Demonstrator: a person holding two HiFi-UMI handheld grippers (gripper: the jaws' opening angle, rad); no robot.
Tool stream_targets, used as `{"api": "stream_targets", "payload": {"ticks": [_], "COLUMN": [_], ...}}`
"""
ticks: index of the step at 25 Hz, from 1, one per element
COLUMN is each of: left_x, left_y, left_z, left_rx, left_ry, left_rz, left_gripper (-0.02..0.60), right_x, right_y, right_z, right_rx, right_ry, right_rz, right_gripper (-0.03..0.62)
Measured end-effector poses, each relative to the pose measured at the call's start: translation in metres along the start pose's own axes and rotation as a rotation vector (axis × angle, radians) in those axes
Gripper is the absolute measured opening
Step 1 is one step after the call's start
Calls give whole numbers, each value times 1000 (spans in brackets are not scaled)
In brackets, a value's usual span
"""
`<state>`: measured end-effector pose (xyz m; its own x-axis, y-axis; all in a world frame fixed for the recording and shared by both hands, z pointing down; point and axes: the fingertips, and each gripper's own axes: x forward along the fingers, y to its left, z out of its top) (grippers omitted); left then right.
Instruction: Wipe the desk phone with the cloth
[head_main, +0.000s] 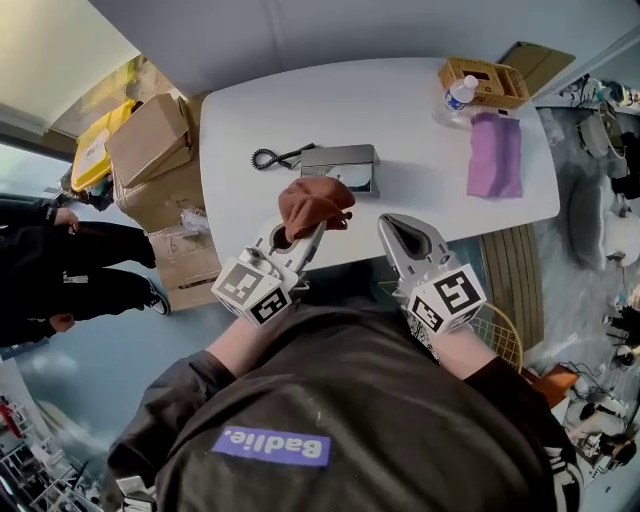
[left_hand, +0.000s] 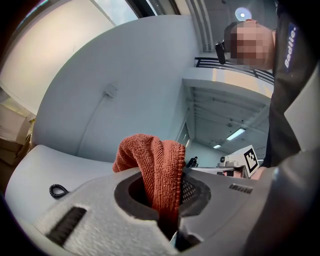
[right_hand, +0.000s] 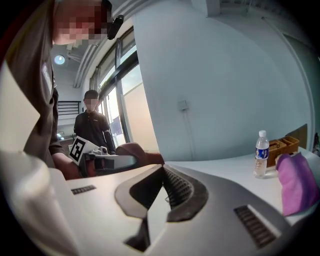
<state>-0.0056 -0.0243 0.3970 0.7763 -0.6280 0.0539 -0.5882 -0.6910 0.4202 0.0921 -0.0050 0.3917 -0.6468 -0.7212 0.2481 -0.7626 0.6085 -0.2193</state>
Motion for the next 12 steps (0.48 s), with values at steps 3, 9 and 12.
{"api": "stream_targets", "payload": {"ticks": [3,9,12], "left_x": [23,67,87], "left_y": [10,33,47], "left_z": [-17,-49,-66], "left_rx": [-1,14,-2], "left_ry": [35,90,110], "left_rz": [59,136,149], "left_gripper": [32,32,32], "right_x": [2,8,10], "right_y": [-32,-82,-99], "right_z": [0,-11,-20], "right_rx": [1,21,31], "right_ry": [11,43,60], "right_rz": [32,66,53], "right_gripper": [27,28,27]}}
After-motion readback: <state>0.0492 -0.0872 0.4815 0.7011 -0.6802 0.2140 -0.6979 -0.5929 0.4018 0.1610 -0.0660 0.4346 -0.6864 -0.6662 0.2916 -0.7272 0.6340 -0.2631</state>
